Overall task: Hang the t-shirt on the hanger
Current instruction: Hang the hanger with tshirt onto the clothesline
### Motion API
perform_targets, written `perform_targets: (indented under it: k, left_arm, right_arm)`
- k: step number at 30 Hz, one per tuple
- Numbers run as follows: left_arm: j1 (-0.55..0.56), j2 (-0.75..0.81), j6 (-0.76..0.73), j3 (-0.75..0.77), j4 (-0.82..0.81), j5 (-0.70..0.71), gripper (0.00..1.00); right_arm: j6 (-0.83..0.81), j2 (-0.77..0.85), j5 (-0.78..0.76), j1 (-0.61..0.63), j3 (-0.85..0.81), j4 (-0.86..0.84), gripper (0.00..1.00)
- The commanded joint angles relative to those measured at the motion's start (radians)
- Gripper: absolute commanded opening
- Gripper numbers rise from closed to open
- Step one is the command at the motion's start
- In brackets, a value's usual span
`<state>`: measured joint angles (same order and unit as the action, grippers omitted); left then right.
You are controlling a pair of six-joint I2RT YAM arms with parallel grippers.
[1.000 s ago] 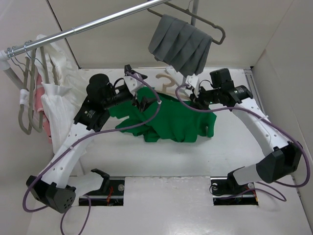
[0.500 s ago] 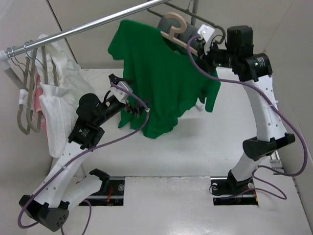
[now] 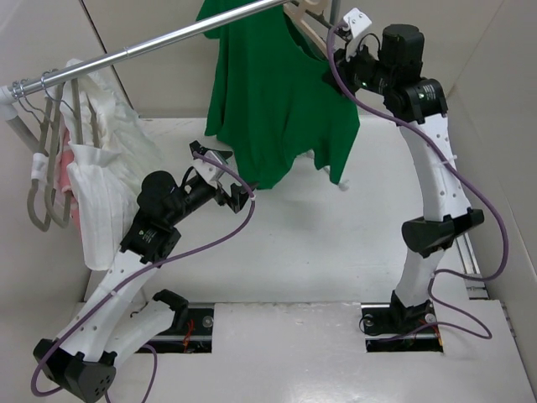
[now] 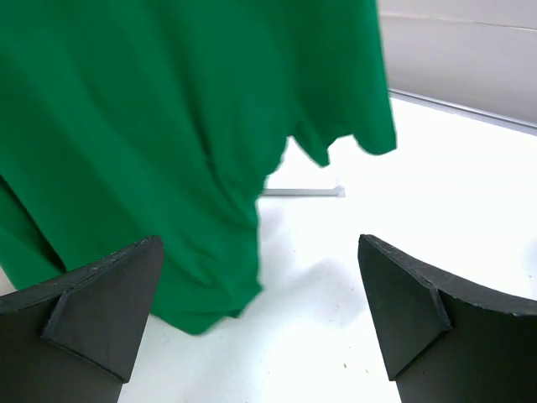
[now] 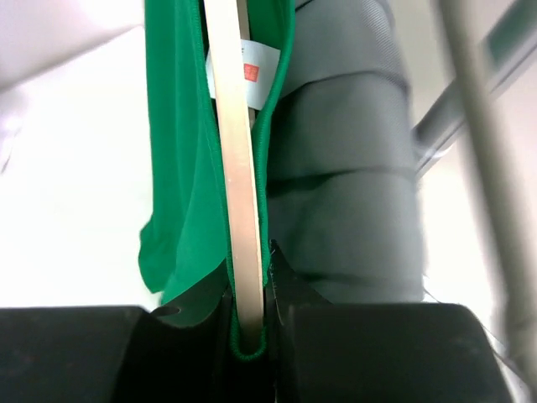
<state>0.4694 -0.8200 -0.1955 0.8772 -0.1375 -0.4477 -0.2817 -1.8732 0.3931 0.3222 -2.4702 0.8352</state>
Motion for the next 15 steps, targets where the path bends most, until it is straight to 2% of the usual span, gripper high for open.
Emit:
perform_targets:
  k: [1, 8, 15]
  left_arm:
    - [0.002, 0.025, 0.019, 0.0, -0.036, 0.003, 1.0]
    - [0.002, 0.016, 0.019, -0.009, -0.027, 0.003, 1.0]
    - [0.002, 0.035, 0.019, -0.018, -0.027, 0.003, 1.0]
  right_arm:
    - [0.098, -0.033, -0.063, 0.015, -0.082, -0.246, 0.0]
    - [0.13, -0.122, -0.148, 0.07, -0.096, -0.285, 0.0]
    - [0.13, -0.109, -0.157, 0.104, 0.025, -0.275, 0.0]
